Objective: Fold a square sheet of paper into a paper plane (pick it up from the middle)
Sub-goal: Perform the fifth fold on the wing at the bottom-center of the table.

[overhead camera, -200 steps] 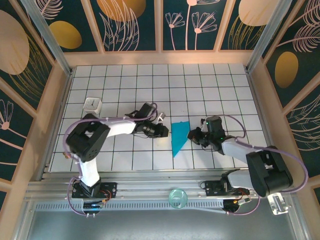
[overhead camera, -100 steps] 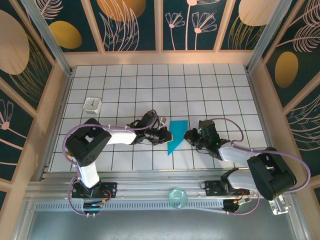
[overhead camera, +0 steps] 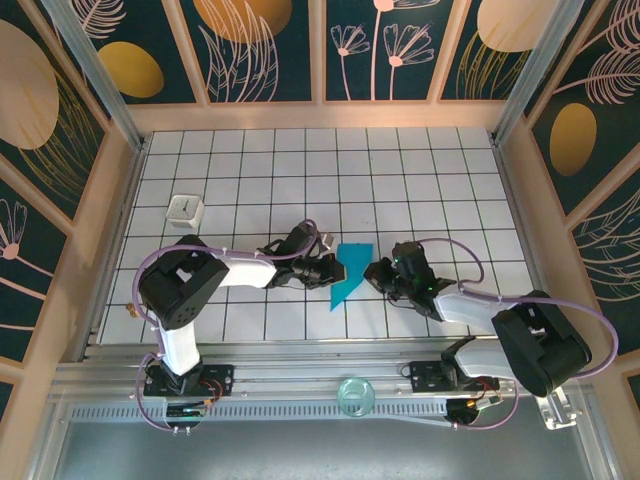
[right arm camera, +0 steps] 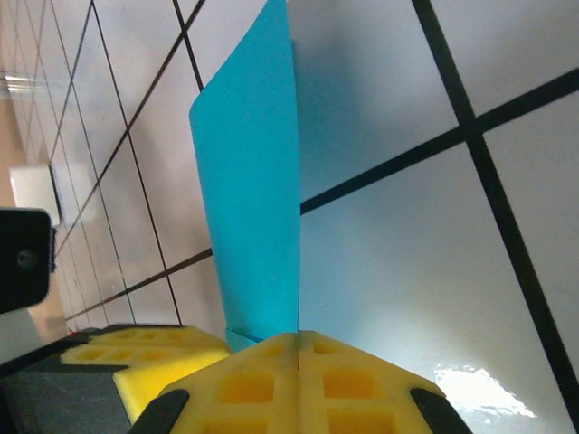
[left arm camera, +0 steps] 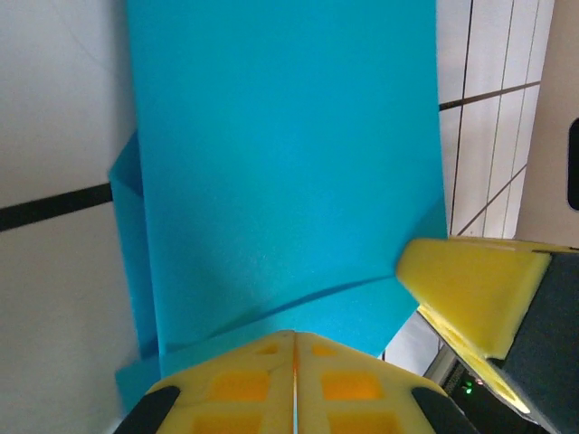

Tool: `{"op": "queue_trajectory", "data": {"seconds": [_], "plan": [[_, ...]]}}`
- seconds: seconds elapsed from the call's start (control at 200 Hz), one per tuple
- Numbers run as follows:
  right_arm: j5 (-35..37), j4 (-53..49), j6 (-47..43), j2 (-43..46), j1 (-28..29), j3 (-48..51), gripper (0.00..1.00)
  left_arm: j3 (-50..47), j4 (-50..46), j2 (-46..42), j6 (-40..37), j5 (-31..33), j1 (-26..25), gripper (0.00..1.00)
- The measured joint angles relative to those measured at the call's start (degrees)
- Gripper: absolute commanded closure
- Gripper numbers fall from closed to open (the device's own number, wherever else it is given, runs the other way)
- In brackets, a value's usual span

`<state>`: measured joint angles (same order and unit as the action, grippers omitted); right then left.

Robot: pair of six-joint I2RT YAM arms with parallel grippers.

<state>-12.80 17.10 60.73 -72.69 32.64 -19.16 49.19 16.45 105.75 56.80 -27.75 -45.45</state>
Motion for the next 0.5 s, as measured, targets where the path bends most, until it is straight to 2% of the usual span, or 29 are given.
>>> {"op": "queue_trajectory", "data": {"seconds": [0.195,0.335,0.495], "plan": [[1.2,-6.0,3.3,0.0,1.4,-4.5,1.0,-1.6,-0.4,-6.9,-7.1,6.5,-1.7,0.68],[1.2,-10.1,6.2,0.0,1.8,-7.6,1.0,-4.8,0.2,-13.9,-15.0,13.4,-5.7,0.56],[1.2,-14.1,9.3,0.0,2.0,-10.4,1.0,-8.7,0.8,-16.3,-23.2,21.9,-10.7,0.46]]}}
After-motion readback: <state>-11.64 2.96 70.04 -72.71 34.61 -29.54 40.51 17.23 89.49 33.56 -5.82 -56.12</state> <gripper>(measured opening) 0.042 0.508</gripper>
